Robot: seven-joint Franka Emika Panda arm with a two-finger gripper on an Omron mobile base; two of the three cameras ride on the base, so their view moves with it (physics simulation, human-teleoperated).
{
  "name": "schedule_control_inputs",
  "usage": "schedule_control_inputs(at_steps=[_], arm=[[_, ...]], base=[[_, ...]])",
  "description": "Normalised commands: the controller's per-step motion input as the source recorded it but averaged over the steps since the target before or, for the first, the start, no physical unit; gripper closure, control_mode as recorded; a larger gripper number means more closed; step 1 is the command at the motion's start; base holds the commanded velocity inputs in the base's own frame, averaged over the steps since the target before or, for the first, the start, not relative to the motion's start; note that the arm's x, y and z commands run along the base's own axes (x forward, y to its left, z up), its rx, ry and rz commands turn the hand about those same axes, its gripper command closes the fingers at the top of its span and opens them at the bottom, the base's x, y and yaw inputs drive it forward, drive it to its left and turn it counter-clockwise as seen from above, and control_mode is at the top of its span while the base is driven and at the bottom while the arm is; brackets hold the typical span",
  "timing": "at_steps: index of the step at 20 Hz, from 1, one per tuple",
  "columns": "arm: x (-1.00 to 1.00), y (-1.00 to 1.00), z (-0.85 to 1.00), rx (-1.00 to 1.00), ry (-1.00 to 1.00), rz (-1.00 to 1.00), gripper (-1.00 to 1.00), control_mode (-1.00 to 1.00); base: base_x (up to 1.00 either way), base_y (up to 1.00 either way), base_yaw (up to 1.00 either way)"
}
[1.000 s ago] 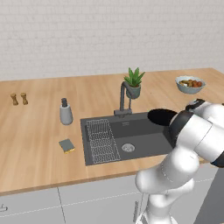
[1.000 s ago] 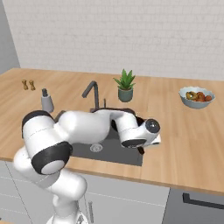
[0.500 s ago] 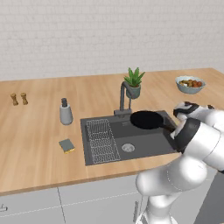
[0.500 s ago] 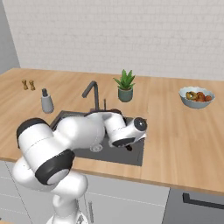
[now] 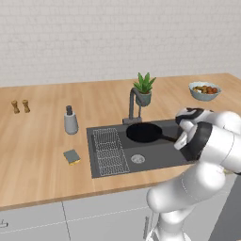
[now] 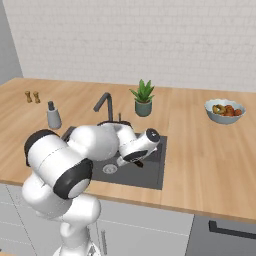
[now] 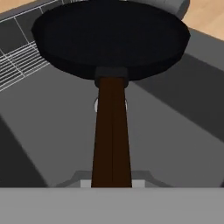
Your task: Pick the pan and sponge and place them into the sink. Then turn on the water.
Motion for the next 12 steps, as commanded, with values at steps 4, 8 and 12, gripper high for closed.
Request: schedule_control_inputs(at_steps=[4, 8, 12], arm=[[0.20, 0.15, -0.33, 0.00, 0.01, 0.06, 1.00, -1.00], [0.14, 0.02, -0.39, 0.00, 0.00, 0.06, 1.00, -1.00], [0.19, 0.00, -0.32, 0.00, 0.00, 0.04, 1.00, -1.00]], base=[[0.00, 0.00, 0.00], [0.00, 0.00, 0.00], [0.00, 0.00, 0.00]])
